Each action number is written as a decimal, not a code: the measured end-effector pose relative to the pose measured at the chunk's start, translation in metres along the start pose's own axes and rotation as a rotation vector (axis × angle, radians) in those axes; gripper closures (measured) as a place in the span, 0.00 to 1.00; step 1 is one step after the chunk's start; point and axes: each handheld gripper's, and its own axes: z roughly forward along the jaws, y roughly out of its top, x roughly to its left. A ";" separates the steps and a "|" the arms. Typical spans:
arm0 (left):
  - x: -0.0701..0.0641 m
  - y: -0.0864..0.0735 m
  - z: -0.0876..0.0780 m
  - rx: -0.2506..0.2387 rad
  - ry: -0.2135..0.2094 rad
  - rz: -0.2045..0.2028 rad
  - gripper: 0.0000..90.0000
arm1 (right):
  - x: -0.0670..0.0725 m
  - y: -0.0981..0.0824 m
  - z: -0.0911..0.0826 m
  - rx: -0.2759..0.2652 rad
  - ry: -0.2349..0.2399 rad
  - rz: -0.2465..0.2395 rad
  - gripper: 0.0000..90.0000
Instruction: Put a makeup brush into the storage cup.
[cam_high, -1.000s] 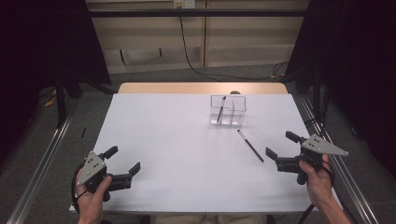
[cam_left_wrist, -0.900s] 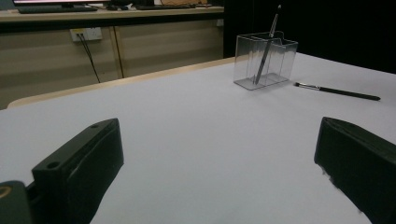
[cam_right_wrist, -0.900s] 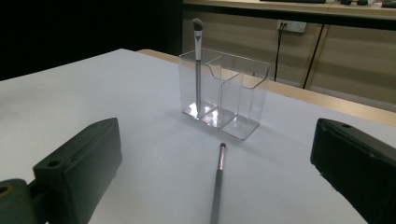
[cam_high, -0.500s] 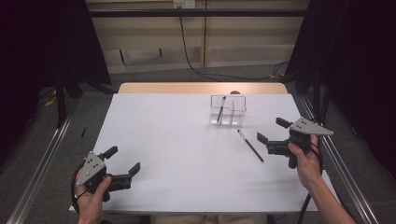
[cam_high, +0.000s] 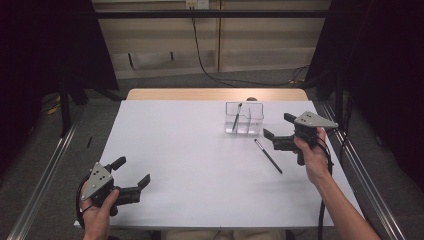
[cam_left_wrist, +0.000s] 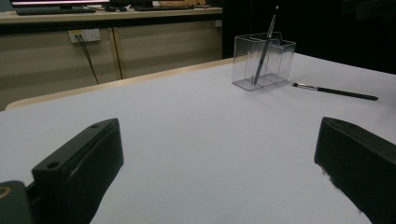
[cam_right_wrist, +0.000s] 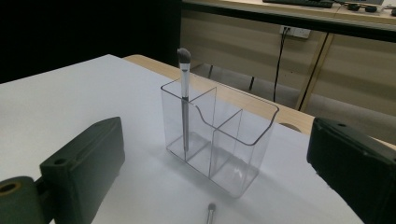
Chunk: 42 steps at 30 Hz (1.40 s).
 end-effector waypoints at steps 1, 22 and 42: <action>0.000 0.000 0.000 0.000 0.000 0.002 0.01 | 0.000 0.002 0.003 0.006 0.000 -0.001 0.04; 0.000 -0.001 0.001 0.009 0.000 0.007 0.01 | -0.012 0.014 0.023 0.161 0.020 0.041 0.10; 0.001 -0.001 0.001 0.009 0.003 0.008 0.01 | -0.020 0.028 0.043 0.572 0.182 0.073 0.07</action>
